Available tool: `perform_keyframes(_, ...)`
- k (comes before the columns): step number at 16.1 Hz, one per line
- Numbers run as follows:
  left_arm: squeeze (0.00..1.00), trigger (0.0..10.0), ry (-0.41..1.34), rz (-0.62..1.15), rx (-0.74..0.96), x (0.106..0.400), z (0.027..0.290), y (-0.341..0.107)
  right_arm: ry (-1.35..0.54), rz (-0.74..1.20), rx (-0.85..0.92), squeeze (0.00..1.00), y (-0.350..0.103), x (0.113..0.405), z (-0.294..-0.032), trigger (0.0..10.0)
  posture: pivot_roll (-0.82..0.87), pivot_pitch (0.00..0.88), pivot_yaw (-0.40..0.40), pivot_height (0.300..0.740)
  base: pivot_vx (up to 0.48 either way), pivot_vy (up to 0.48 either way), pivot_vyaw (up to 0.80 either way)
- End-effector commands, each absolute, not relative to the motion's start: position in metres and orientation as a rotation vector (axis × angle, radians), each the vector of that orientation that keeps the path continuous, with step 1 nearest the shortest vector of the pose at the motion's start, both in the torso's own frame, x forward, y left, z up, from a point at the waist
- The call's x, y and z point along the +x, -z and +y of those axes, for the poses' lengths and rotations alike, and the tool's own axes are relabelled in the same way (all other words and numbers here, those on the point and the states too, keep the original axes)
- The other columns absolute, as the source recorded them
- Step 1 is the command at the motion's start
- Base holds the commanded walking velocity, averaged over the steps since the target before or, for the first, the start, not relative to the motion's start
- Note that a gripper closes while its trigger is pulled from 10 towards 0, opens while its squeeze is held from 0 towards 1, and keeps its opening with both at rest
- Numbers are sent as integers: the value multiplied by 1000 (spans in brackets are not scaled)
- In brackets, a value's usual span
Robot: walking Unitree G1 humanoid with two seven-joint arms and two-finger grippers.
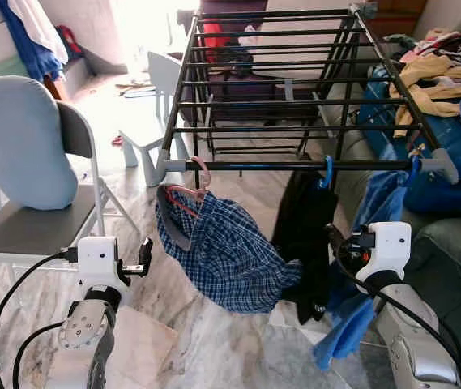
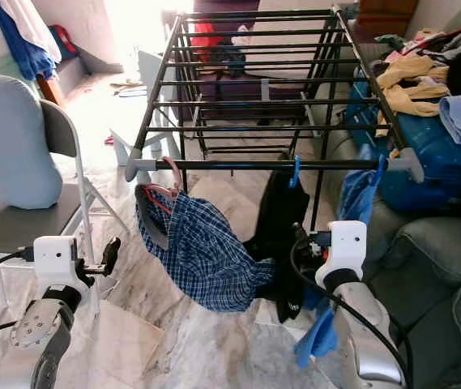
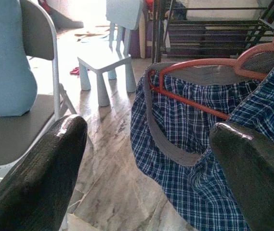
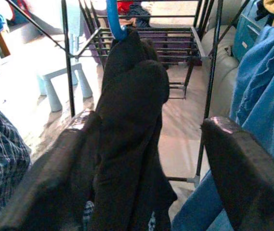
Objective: Hang hanger
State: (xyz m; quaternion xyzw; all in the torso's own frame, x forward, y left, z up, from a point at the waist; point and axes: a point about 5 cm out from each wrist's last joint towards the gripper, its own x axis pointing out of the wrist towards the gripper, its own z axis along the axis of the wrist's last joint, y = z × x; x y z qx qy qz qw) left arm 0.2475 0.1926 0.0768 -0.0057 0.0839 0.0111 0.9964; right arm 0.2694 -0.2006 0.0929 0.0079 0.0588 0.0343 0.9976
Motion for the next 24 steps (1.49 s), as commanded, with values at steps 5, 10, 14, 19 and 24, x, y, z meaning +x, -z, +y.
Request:
perform_keyframes(5,0,10000,-24,150,-10,247,194,-81,-111,79,54,1000,-101,263,-191,10000,-85,0,39,740,0,0,0)
perform_keyframes(10,0,10000,-22,149,-11,249,192,-81,-135,84,51,1000,-101,265,-186,10000,-84,0,32,740,-106,0,0)
perform_keyframes(14,0,10000,-22,151,-12,250,191,-80,-145,95,44,1000,-99,266,-185,10000,-84,0,28,740,-272,0,0)
perform_keyframes(19,0,10000,-16,150,-13,251,190,-80,-151,104,31,1000,-98,268,-185,10000,-82,0,26,740,-266,0,0)
perform_keyframes(24,0,10000,-17,148,-6,253,190,-80,-163,114,26,129,-95,269,-183,10000,-80,0,24,740,0,0,0)
